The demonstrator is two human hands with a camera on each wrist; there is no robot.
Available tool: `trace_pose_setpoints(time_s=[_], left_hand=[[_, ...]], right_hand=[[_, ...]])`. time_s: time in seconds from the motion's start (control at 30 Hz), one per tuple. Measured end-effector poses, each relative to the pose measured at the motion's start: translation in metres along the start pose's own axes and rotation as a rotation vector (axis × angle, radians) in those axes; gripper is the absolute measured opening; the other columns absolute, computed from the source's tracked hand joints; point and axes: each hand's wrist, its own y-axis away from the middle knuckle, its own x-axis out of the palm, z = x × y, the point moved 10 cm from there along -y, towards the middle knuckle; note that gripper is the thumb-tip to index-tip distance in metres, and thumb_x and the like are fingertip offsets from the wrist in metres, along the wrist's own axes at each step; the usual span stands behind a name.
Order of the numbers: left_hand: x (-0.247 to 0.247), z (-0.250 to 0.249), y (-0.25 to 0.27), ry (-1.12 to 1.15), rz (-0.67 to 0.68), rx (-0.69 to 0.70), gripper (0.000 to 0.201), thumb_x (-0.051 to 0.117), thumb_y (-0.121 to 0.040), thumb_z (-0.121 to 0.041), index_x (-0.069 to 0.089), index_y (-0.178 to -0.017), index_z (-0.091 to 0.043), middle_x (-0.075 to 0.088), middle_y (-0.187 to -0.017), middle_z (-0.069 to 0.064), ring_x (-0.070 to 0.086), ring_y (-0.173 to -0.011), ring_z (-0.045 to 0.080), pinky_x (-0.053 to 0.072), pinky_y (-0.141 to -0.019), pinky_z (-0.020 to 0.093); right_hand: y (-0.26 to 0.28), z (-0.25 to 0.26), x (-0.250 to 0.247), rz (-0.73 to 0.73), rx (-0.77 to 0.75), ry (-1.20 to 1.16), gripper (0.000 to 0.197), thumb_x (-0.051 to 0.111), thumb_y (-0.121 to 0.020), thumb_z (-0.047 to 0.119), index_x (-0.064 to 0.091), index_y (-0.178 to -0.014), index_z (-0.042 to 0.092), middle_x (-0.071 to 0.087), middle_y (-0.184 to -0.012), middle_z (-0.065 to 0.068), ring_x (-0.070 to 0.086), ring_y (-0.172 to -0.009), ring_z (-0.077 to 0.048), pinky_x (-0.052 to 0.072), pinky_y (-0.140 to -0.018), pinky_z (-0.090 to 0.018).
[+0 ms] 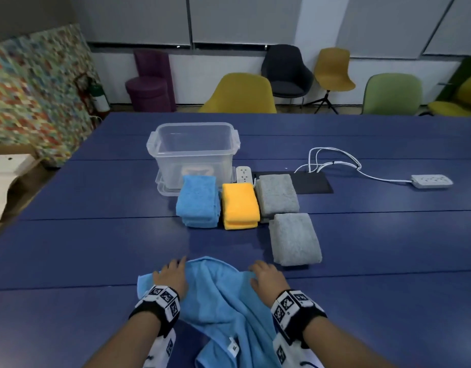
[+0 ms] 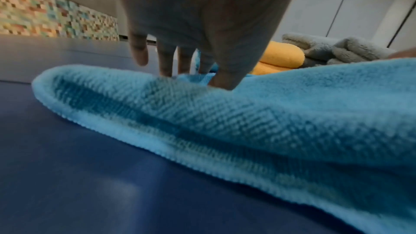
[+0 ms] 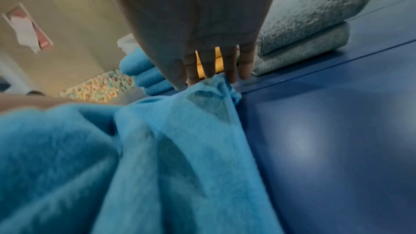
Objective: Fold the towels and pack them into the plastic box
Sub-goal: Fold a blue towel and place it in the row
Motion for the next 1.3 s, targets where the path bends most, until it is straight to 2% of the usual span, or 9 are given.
trace_pose_setpoints(time_s=[0.13,0.23,0.37,0.5,0.57,0.73,0.93,1.13,1.3], left_hand=[[-0.016,-0.021,0.015,-0.156,-0.077,0.106,0.035,0.038,-0.092,-0.023,0.048,-0.126,-0.021,0.054,-0.129,0.001,0.045,-0.123,0.021,0.025,-0.105,0.039],[-0.034,-0.055,0.031,-0.054,-0.169,0.321,0.03,0.039,-0.094,-0.034,0.059,-0.109,-0.019,0.06,-0.113,0.001,0.054,-0.11,0.02,0.025,-0.104,0.034],[-0.09,-0.096,0.062,0.054,-0.338,0.559,0.04,0.034,-0.08,-0.042,0.065,-0.062,-0.024,0.06,-0.06,-0.006,0.06,-0.057,0.013,0.045,-0.08,0.026],[-0.153,-0.092,0.082,0.23,-0.421,0.571,0.055,0.026,-0.082,-0.052,0.07,-0.098,-0.022,0.065,-0.09,-0.001,0.06,-0.085,0.02,0.035,-0.077,0.026],[-0.182,-0.082,0.091,0.338,-0.506,0.548,0.035,0.043,-0.093,-0.042,0.068,-0.107,-0.022,0.064,-0.1,-0.003,0.058,-0.096,0.016,0.035,-0.072,0.024],[-0.232,-0.078,0.107,0.294,-0.604,0.532,0.022,0.051,-0.093,-0.032,0.066,-0.107,-0.026,0.054,-0.09,-0.009,0.055,-0.094,0.013,0.033,-0.07,0.024],[-0.21,-0.057,0.073,0.069,-0.401,0.43,0.023,0.049,-0.093,-0.03,0.062,-0.113,-0.027,0.049,-0.107,-0.002,0.056,-0.1,0.02,0.04,-0.074,0.031],[-0.228,-0.011,0.075,0.312,-0.602,0.203,0.025,0.046,-0.094,-0.018,0.066,-0.109,-0.023,0.061,-0.112,0.003,0.057,-0.102,0.028,0.045,-0.076,0.035],[-0.268,0.003,0.14,0.484,-0.894,0.219,0.024,0.048,-0.093,-0.014,0.065,-0.108,-0.021,0.064,-0.106,0.003,0.058,-0.094,0.028,0.038,-0.068,0.031]], right_hand=[[0.001,0.005,-0.008,-0.099,0.053,0.173,0.037,0.03,-0.099,0.033,0.047,-0.125,0.013,0.055,-0.127,-0.009,0.043,-0.122,-0.024,0.027,-0.101,-0.039],[-0.001,0.017,-0.02,-0.17,-0.028,0.114,0.054,0.042,-0.093,0.041,0.029,-0.141,0.019,0.048,-0.135,-0.006,0.039,-0.127,-0.025,0.027,-0.103,-0.04],[-0.007,0.037,-0.029,-0.138,-0.109,0.016,0.054,0.051,-0.088,0.031,0.035,-0.139,0.021,0.042,-0.139,-0.002,0.036,-0.129,-0.024,0.03,-0.103,-0.038],[-0.003,0.015,-0.058,-0.189,-0.106,-0.185,0.021,0.054,-0.085,0.022,0.06,-0.103,0.015,0.061,-0.112,-0.008,0.05,-0.112,-0.028,0.044,-0.088,-0.037],[0.007,0.009,-0.07,-0.171,-0.147,-0.349,0.015,0.057,-0.085,0.022,0.057,-0.098,0.015,0.064,-0.101,-0.008,0.058,-0.099,-0.027,0.048,-0.081,-0.038],[0.036,-0.009,-0.121,-0.303,-0.135,-0.323,0.013,0.051,-0.092,0.018,0.06,-0.101,0.012,0.066,-0.093,-0.016,0.061,-0.091,-0.033,0.041,-0.068,-0.034],[0.081,-0.073,-0.216,-0.662,0.128,-0.182,0.026,0.055,-0.09,0.038,0.062,-0.089,0.013,0.067,-0.09,-0.017,0.06,-0.091,-0.036,0.039,-0.065,-0.035],[0.11,-0.085,-0.235,-0.622,0.084,-0.184,0.004,0.051,-0.085,0.019,0.047,-0.085,0.021,0.058,-0.083,-0.007,0.055,-0.082,-0.033,0.036,-0.065,-0.032],[0.16,-0.055,-0.256,-0.617,-0.115,-0.186,0.011,0.035,-0.065,0.033,0.043,-0.073,0.031,0.053,-0.071,0.009,0.052,-0.071,-0.016,0.037,-0.063,-0.03]])
